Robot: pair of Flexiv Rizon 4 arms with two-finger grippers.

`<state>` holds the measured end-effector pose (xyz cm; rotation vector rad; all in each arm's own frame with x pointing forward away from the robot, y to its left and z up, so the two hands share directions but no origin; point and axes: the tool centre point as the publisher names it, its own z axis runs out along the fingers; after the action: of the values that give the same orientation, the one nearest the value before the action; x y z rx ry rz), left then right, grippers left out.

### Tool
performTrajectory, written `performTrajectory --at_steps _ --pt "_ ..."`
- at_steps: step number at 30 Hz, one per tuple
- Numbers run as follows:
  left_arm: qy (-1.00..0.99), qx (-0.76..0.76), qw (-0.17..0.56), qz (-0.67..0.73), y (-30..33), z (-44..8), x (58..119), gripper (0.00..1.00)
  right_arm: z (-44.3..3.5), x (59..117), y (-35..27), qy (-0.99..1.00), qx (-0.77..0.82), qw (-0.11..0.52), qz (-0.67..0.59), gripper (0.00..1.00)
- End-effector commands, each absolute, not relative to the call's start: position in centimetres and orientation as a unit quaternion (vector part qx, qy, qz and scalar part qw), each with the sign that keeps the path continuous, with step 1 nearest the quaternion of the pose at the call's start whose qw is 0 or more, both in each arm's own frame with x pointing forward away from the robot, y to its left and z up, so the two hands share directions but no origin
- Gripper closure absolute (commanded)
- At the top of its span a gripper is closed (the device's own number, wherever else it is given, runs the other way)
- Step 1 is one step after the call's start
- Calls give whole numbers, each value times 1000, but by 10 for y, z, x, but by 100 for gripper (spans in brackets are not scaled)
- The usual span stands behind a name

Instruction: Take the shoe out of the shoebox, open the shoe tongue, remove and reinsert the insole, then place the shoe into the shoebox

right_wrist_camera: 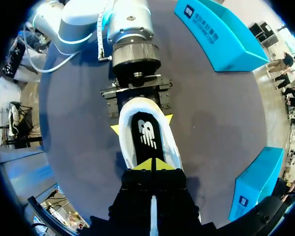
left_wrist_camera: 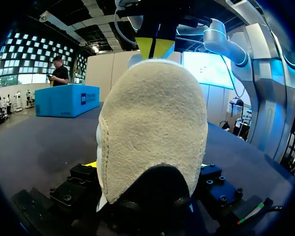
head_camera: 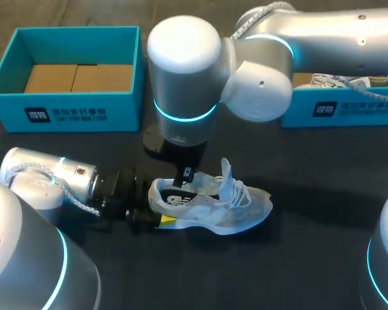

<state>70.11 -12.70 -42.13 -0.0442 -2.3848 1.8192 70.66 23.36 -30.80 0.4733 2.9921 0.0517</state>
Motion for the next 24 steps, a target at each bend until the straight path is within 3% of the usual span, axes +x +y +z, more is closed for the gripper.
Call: performTrajectory --at_steps 1,24 --pt "-793 -14 70 605 -125 -427 702 100 -331 712 232 988 144 48 29 100" --pt "-793 -14 70 605 -125 -427 702 100 -396 722 216 992 119 28 27 100"
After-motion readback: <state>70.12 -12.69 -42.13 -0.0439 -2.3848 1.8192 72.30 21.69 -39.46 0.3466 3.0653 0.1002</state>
